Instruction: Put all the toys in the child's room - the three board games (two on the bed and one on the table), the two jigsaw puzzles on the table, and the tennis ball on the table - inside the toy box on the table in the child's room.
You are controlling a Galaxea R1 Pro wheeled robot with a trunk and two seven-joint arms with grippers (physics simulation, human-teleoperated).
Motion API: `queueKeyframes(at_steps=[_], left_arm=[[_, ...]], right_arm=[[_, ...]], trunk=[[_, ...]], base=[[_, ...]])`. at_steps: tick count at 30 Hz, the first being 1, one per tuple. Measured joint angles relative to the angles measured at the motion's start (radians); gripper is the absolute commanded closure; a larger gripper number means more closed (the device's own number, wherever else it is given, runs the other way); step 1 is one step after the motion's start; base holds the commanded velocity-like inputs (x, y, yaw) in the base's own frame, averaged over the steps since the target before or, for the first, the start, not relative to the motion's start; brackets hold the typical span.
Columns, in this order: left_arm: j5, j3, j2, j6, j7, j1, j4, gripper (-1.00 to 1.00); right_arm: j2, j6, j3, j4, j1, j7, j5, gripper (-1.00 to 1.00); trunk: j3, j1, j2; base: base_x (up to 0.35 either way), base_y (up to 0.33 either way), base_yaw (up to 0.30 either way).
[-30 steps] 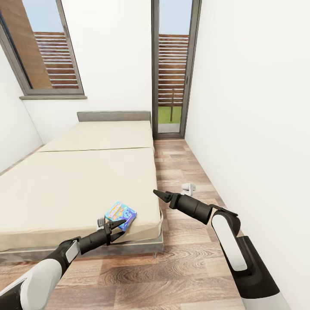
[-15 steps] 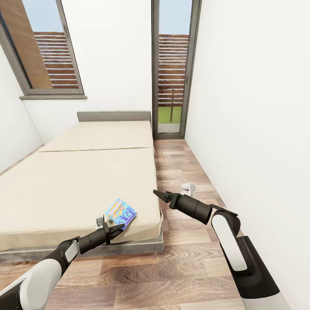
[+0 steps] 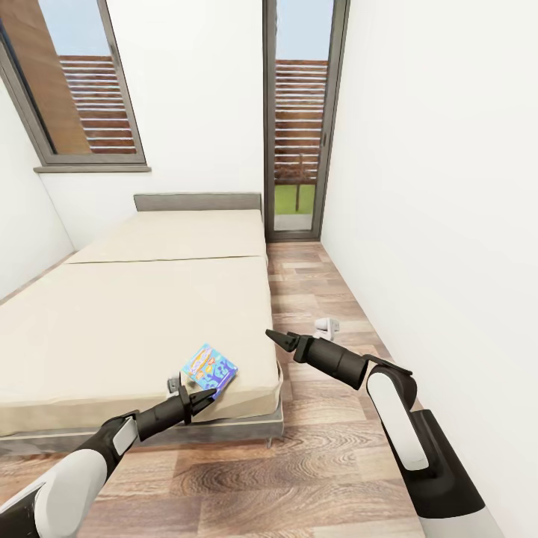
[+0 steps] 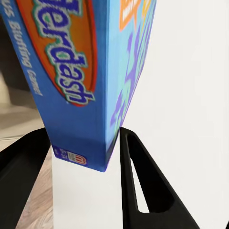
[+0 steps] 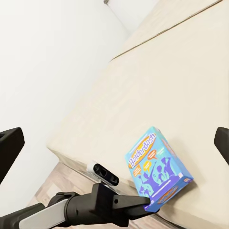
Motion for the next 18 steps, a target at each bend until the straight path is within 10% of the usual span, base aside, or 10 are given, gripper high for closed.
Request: queueKeyframes(at_steps=[18], left_arm=[[-0.003, 0.002, 0.0, -0.003, -0.001, 0.0, 0.0, 1.0]], right_arm=[[0.002, 0.0, 0.0, 0.0, 0.0, -0.003, 0.0, -1.0]], trunk=[[0.0, 0.0, 0.0]], base=[[0.0, 0.0, 0.0]])
